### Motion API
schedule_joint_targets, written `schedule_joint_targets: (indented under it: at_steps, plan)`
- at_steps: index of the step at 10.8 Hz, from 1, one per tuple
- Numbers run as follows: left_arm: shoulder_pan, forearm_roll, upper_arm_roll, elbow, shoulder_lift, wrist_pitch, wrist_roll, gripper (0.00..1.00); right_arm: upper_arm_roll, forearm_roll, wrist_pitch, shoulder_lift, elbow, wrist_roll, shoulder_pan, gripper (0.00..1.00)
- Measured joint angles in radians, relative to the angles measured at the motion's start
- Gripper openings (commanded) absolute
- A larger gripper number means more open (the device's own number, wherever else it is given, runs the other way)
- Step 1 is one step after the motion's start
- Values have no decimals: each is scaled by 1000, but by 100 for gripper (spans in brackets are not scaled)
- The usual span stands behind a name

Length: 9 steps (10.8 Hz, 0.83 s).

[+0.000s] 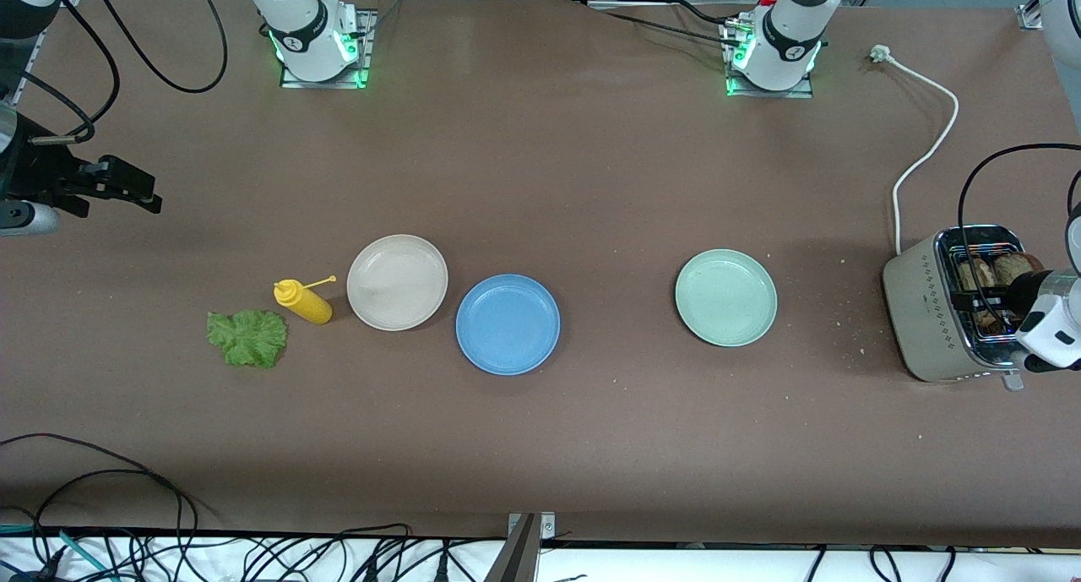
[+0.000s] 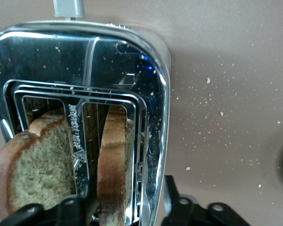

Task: Make sandwich in blue plate with both arms
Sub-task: 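Lower the left gripper and grasp a bread slice in the toaster, then lift the bread slice out and carry it to the blue plate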

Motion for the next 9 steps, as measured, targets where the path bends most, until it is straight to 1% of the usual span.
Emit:
schedule_joint_targets:
  at_steps: [6,7,9]
  plan:
    - [5,45,-5,10,-6,-67,0,0,0,0,0,1,0,-3,-1,100]
    - [4,46,-9,29,-10,-94,0,0,0,0,0,1,0,-4,-1,100]
    - [1,46,-23,75,-44,-190,12,0,-10,5,0,5,0,-4,-3,100]
